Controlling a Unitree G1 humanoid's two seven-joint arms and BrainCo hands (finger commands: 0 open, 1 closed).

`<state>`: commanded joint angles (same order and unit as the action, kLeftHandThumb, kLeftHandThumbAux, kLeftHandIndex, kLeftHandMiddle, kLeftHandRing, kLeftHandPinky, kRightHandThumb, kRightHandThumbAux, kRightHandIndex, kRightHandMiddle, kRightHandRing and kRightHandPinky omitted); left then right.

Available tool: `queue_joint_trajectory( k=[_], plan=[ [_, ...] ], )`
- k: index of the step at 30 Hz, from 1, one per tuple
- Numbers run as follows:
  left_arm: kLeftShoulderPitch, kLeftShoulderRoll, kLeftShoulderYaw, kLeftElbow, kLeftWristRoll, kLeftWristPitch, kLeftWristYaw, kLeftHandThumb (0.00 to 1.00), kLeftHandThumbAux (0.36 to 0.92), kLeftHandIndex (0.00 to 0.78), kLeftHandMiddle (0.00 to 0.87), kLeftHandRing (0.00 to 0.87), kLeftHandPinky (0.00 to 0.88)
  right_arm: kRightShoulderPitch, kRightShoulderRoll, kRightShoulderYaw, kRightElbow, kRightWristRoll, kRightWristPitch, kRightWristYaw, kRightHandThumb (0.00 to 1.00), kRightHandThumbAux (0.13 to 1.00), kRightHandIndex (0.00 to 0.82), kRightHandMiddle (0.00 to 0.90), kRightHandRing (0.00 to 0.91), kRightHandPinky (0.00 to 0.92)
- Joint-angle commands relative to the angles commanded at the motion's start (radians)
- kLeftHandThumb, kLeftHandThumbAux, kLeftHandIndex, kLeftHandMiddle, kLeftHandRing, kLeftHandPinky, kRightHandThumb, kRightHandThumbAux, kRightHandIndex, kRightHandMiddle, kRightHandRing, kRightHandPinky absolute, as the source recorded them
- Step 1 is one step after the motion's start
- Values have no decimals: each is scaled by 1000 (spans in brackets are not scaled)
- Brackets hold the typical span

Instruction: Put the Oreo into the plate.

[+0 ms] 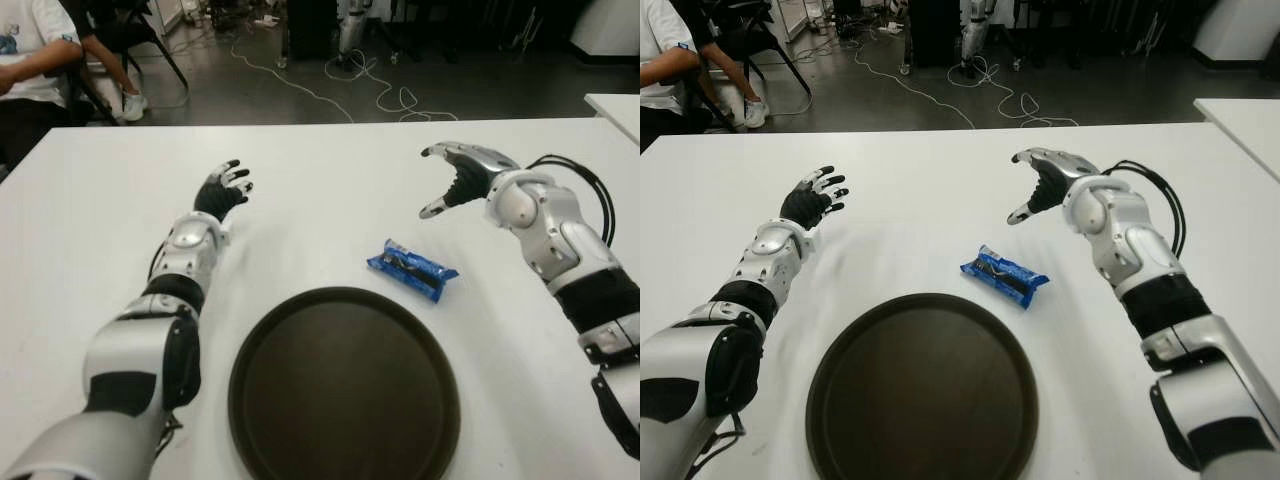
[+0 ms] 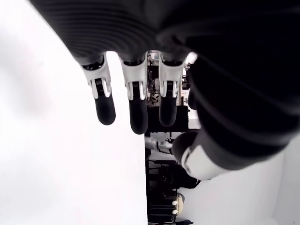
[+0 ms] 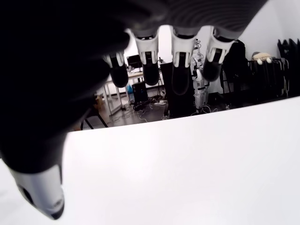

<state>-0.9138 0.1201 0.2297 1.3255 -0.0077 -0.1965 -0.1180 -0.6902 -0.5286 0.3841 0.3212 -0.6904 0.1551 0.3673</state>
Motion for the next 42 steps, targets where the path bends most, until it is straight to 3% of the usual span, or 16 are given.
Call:
queue_joint_trajectory(
  k=[10, 18, 24, 31, 42],
  plan=[
    [0, 0, -1, 0, 2, 0, 1, 0, 793, 90, 175, 171, 175, 30, -11, -3, -93, -38, 57, 13, 0, 737, 146, 168, 156, 105],
    [1, 0, -5, 0, 6, -5, 5, 0, 788, 93, 173, 172, 182, 61, -14, -9, -139, -41, 45, -2, 0, 744, 192, 217, 202, 138],
    [1, 0, -8, -1, 4, -6, 2, 0, 789, 89, 173, 171, 184, 76, 11, 19, -181, -56, 63, 28, 0, 745, 188, 208, 198, 146],
    [2, -1, -9, -1, 2, -9, 3, 0, 799, 90, 173, 171, 184, 105, 64, 58, -82, -70, 22, -52, 0, 751, 196, 207, 202, 152],
    [0, -4, -11, -1, 3, -8, 14, 0, 792, 90, 173, 174, 182, 106, 77, 69, -86, -75, 34, -34, 0, 729, 233, 228, 236, 215]
  ],
)
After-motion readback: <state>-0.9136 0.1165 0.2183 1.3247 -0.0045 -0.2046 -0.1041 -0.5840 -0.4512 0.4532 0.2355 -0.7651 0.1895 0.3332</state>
